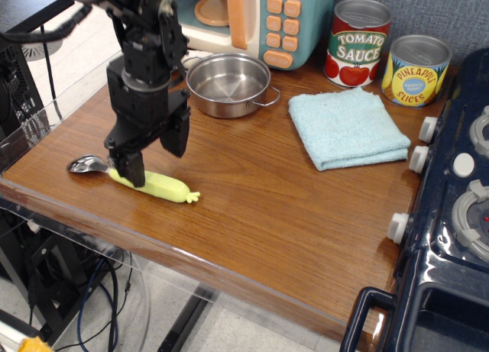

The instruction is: Twist spoon so head is towards cloth and place in front of cloth.

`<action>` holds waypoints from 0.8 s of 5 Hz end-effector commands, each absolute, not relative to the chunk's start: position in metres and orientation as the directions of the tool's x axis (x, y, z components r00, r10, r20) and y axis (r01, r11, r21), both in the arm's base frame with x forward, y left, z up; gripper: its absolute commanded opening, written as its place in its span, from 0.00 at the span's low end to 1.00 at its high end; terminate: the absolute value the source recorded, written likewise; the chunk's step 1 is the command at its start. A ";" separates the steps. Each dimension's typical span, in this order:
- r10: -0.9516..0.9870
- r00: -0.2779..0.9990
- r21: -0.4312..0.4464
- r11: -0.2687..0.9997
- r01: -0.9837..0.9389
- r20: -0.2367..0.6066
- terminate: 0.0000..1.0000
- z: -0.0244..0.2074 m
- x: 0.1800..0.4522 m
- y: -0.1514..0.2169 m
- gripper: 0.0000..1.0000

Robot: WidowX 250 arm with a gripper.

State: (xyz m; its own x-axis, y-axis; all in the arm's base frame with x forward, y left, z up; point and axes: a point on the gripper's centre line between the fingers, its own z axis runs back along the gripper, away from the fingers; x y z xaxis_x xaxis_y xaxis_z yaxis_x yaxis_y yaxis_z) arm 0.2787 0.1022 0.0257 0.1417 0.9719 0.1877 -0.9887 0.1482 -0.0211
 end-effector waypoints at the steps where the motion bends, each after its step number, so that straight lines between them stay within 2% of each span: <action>1: 0.962 0.154 0.030 0.151 -0.988 0.225 0.00 0.013 0.274 0.106 1.00; 2: 0.954 0.166 0.032 0.163 -0.986 0.249 0.00 0.013 0.274 0.106 0.00; 4: 0.941 0.173 0.004 0.180 -0.984 0.291 0.00 0.022 0.271 0.116 0.00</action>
